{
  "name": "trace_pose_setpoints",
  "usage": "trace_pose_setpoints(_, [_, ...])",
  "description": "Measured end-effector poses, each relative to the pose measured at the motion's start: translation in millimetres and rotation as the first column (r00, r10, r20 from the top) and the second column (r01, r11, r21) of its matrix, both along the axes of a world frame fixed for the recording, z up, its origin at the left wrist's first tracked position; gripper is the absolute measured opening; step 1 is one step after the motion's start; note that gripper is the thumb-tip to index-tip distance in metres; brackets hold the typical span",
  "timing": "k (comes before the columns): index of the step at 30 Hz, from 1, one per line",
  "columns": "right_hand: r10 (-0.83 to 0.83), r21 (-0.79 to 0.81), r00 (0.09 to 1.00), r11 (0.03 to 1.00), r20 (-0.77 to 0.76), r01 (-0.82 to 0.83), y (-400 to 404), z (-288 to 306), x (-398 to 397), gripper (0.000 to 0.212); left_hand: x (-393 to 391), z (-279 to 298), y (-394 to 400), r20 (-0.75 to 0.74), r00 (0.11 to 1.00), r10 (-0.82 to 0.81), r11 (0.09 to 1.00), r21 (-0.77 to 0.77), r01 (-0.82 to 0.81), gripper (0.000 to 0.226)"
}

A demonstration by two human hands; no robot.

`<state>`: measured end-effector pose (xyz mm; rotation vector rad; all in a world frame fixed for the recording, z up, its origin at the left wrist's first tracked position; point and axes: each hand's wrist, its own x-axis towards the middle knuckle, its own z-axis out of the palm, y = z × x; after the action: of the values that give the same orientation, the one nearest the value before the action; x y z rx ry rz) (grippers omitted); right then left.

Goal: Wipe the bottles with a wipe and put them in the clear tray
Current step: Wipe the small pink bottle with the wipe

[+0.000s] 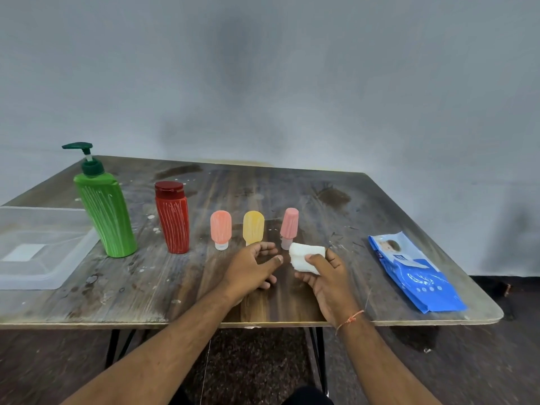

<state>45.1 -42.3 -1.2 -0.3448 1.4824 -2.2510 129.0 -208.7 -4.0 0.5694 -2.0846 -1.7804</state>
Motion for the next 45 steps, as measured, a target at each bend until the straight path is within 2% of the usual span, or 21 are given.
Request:
trace_pose_setpoints(3, [-0.071,-0.06,0.997,0.996,0.016,0.072,1,2,0,0.014,-19,-1,6,0.034,0.999,0.036,0.989,-0.147,-0.03,0.069])
trace_pose_setpoints(6, [-0.118,-0.105,0.992,0.987,0.032,0.121,1,2,-1,0.015,-38,-1,12,0.049,0.997,0.06,0.961,-0.273,-0.044,0.071])
trace_pose_setpoints(10, [-0.112,-0.143,0.994,0.983,0.016,0.113,1,2,-5,0.013,-63,-3,13,0.021,0.995,0.096,0.945,-0.315,-0.085,0.078])
trace_pose_setpoints(15, [-0.112,-0.117,0.993,0.987,-0.039,0.106,1,3,-3,0.014,-72,-7,12,0.022,0.995,0.098,0.96,-0.264,-0.089,0.049])
trace_pose_setpoints(17, [-0.143,-0.094,0.988,0.986,-0.05,0.138,0,2,-2,0.012,-65,-8,13,0.0,0.995,0.1,0.954,-0.285,-0.096,0.039])
trace_pose_setpoints(20, [-0.134,-0.081,0.99,0.988,-0.039,0.13,0,3,0,0.019,-46,-7,14,-0.043,0.993,0.108,0.94,-0.322,-0.116,0.029])
trace_pose_setpoints(25, [-0.071,0.066,0.981,0.994,-0.182,0.084,-1,7,8,0.022,14,-3,-1,-0.038,0.997,0.067,0.963,-0.257,-0.074,0.022])
trace_pose_setpoints(28, [0.004,0.162,0.959,0.986,-0.285,0.045,-9,3,14,0.018,53,-2,-29,0.0,1.0,0.031,0.954,-0.299,-0.03,0.028])
trace_pose_setpoints(31, [0.114,0.287,0.861,0.957,-0.496,0.038,-15,-5,16,0.016,69,-3,-55,-0.003,0.997,0.083,0.948,-0.307,-0.079,0.034])
trace_pose_setpoints(33, [0.178,0.348,0.742,0.934,-0.647,0.079,-21,-8,21,0.018,70,-5,-64,-0.02,0.994,0.104,0.951,-0.289,-0.105,0.035])
trace_pose_setpoints(36, [0.205,0.368,0.561,0.909,-0.802,0.196,-34,-8,22,0.02,65,-7,-66,0.018,0.999,0.027,0.95,-0.313,-0.02,0.038])
trace_pose_setpoints(42, [0.192,0.327,0.382,0.887,-0.904,0.326,-56,-10,18,0.016,59,-6,-68,0.047,0.998,-0.037,0.926,-0.375,0.052,0.04])
trace_pose_setpoints(45, [0.197,0.328,0.343,0.864,-0.919,0.382,-57,-14,16,0.015,57,-8,-70,0.05,0.998,-0.035,0.918,-0.394,0.052,0.039])
